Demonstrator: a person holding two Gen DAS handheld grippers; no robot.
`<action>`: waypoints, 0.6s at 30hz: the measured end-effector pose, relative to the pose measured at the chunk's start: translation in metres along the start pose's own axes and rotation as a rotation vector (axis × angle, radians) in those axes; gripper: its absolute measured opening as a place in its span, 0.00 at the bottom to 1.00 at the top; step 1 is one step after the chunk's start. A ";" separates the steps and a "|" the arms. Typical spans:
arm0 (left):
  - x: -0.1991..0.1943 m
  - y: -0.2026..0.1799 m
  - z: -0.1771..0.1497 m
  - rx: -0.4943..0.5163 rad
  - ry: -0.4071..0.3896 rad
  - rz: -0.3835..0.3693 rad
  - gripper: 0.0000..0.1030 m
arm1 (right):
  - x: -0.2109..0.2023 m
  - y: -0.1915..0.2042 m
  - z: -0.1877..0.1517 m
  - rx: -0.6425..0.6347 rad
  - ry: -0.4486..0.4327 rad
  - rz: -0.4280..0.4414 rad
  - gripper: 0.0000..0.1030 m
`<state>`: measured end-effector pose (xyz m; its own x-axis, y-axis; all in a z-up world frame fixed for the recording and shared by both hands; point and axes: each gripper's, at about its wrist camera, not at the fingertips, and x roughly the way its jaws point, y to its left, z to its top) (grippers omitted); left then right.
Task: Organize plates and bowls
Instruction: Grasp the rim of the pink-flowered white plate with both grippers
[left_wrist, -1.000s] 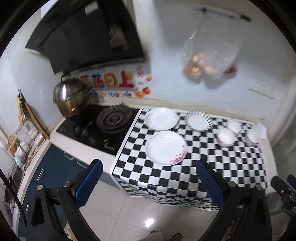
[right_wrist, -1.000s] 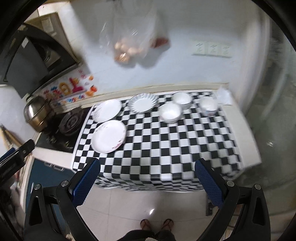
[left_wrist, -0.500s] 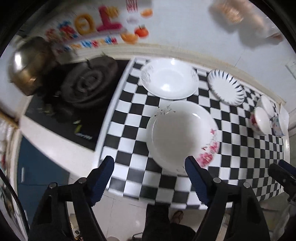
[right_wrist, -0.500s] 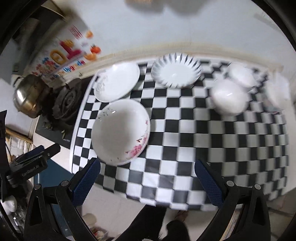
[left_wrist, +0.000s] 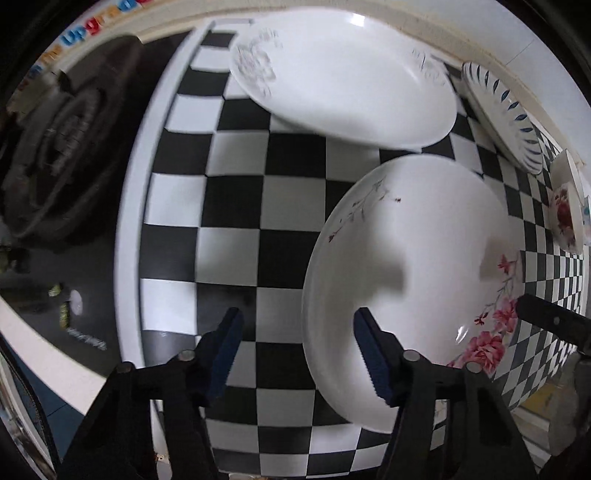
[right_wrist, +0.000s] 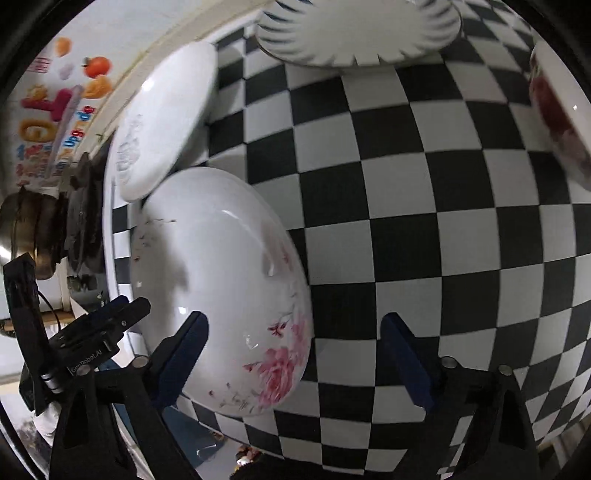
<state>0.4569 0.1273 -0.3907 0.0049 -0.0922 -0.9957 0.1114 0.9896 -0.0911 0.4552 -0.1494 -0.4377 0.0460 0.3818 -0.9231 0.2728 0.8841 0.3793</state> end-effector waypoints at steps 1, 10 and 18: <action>0.003 0.000 0.001 0.006 0.008 -0.007 0.52 | 0.006 0.000 0.002 0.003 0.014 -0.002 0.86; 0.004 -0.010 0.012 0.051 0.033 -0.084 0.31 | 0.030 0.017 0.007 -0.058 0.095 0.017 0.56; -0.009 -0.004 0.016 0.006 0.034 -0.094 0.28 | 0.026 0.003 0.006 -0.067 0.073 0.036 0.16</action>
<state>0.4727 0.1221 -0.3811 -0.0399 -0.1808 -0.9827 0.1153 0.9761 -0.1842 0.4625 -0.1384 -0.4613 -0.0162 0.4298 -0.9028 0.2078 0.8847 0.4174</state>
